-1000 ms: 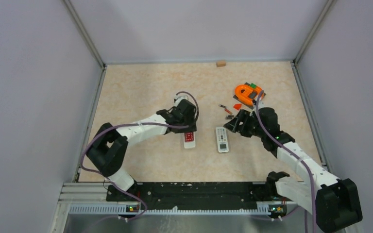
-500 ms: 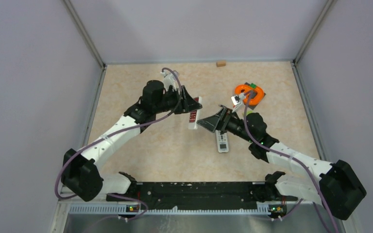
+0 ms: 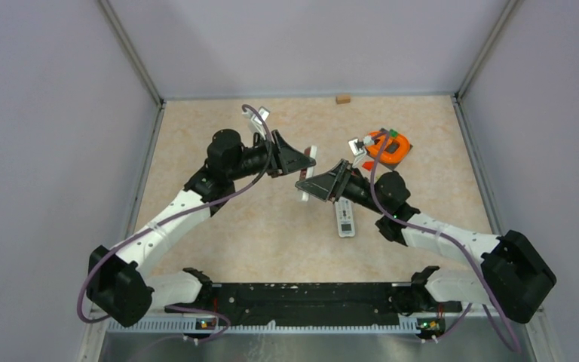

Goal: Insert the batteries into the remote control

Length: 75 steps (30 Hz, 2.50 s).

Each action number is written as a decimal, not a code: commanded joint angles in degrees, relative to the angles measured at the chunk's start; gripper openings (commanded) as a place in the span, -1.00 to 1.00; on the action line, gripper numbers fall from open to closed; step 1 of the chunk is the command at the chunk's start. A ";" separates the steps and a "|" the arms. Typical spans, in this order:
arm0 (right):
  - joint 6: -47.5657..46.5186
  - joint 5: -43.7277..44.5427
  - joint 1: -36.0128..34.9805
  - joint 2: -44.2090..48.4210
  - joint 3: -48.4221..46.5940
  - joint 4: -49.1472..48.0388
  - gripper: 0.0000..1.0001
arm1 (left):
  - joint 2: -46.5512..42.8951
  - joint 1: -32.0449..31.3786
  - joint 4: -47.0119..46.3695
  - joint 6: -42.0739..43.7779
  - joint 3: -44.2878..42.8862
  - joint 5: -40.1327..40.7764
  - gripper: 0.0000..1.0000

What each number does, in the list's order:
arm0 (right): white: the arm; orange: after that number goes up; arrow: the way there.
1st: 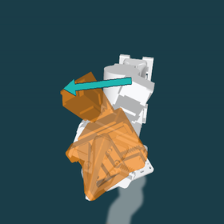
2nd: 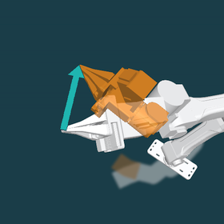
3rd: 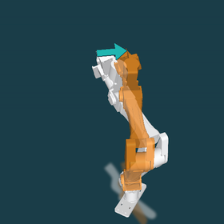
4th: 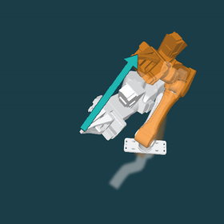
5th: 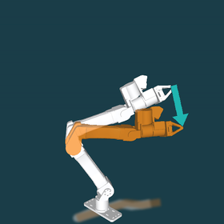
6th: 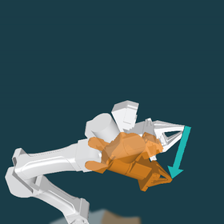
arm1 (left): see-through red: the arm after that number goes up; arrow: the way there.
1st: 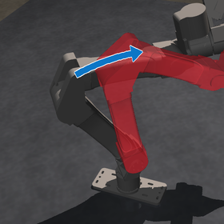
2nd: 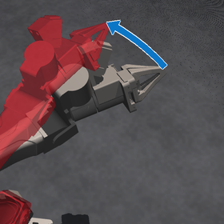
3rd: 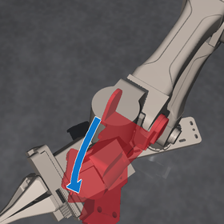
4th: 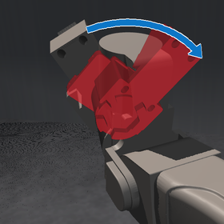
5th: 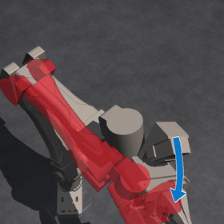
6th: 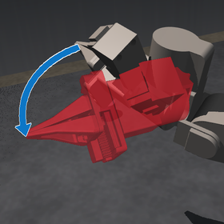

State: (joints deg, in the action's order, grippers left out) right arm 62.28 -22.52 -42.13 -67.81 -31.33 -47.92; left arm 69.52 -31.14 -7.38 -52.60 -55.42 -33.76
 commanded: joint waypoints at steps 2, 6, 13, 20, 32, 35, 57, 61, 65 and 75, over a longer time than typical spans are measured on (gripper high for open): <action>0.96 -3.21 -2.10 -2.00 -4.13 -9.19 0.09 | -3.07 0.32 -4.94 -0.85 0.74 2.15 -0.46; -8.63 0.65 -3.33 -1.62 -7.38 2.09 -0.26 | -3.36 0.31 -2.63 0.82 0.72 4.47 -0.05; -31.10 19.90 -7.82 -3.86 -18.55 31.79 -0.28 | -3.91 0.35 16.05 12.30 -2.15 26.58 0.96; -38.57 26.63 -8.88 -7.52 -21.91 40.02 -0.27 | -4.40 0.34 19.58 17.18 -2.68 30.33 0.98; -47.01 26.48 -10.78 -10.52 -24.87 44.61 -0.27 | 0.89 0.42 19.15 9.69 -3.53 22.83 0.85; -47.58 29.20 -11.66 -11.73 -25.71 45.10 -0.27 | 2.96 0.45 18.90 5.94 -3.77 20.62 0.65; -36.56 23.56 -11.36 -1.65 -19.29 42.60 0.96 | -1.39 8.60 16.17 10.42 0.38 14.19 -1.00; -20.75 23.23 -8.04 5.82 -13.97 37.05 0.89 | -5.67 10.98 14.68 9.24 0.80 13.43 -1.00; -4.77 26.30 -7.27 9.79 -7.05 23.48 0.84 | -8.49 11.49 7.31 4.13 2.75 10.63 -1.00; 5.47 23.06 -7.27 3.23 -9.85 12.27 0.69 | -12.82 11.62 -5.15 -8.51 6.73 6.34 -1.00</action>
State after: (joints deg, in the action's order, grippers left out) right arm 61.56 2.31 -49.60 -62.59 -39.00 -26.83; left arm 58.92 -19.81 -4.03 -55.42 -49.43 -24.84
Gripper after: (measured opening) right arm 0.874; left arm 0.252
